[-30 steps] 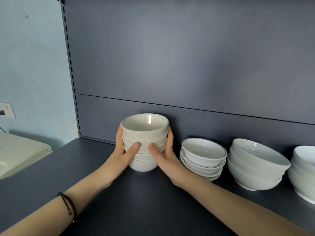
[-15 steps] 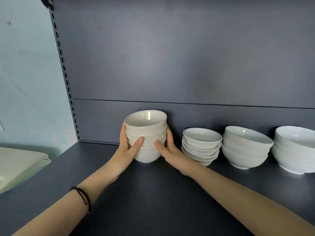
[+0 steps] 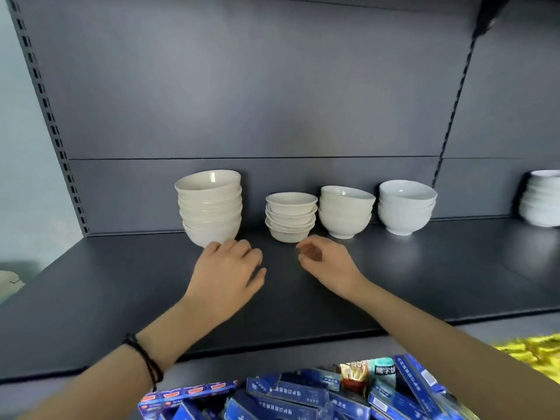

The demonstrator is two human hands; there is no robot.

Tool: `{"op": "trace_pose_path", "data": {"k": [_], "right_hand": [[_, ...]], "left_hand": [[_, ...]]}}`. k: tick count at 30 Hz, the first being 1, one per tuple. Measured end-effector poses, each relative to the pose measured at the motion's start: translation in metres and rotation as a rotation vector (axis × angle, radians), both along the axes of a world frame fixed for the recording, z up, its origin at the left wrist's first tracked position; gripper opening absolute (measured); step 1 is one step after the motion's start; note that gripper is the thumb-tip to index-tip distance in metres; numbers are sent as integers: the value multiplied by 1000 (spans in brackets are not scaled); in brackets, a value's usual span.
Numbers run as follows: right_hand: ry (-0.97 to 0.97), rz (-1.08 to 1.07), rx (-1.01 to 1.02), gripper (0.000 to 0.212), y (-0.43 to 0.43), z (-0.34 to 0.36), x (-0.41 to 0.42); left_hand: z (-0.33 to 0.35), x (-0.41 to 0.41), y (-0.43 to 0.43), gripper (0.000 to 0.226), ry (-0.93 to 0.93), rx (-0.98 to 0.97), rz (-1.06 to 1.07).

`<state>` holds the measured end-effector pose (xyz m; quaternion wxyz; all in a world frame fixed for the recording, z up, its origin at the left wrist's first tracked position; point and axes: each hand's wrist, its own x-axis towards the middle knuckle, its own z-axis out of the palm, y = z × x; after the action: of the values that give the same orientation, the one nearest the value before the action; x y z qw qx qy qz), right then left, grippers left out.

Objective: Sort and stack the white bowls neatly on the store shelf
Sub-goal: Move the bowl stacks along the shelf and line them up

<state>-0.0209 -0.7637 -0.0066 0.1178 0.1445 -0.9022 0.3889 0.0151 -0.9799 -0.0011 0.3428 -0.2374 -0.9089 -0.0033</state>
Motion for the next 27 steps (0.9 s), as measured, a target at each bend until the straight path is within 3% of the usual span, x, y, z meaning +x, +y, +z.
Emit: {"op": "trace_pose_path", "data": {"k": [5,9,14,27], "right_hand": [[43,-186,464,36,71,-1,58],[-11,-358,741,48,141,4,91],[-47,-510,813,55,240,7,121],[-106,-576,795,54,486,19,147]], "left_hand": [[-1,12,72,19,-13,-257,-47],[8,18,139,38,-150,-328,-46],[16,21,236,56,-146,-335,-81],[18,39,478,57,-125,-246,-92]]}}
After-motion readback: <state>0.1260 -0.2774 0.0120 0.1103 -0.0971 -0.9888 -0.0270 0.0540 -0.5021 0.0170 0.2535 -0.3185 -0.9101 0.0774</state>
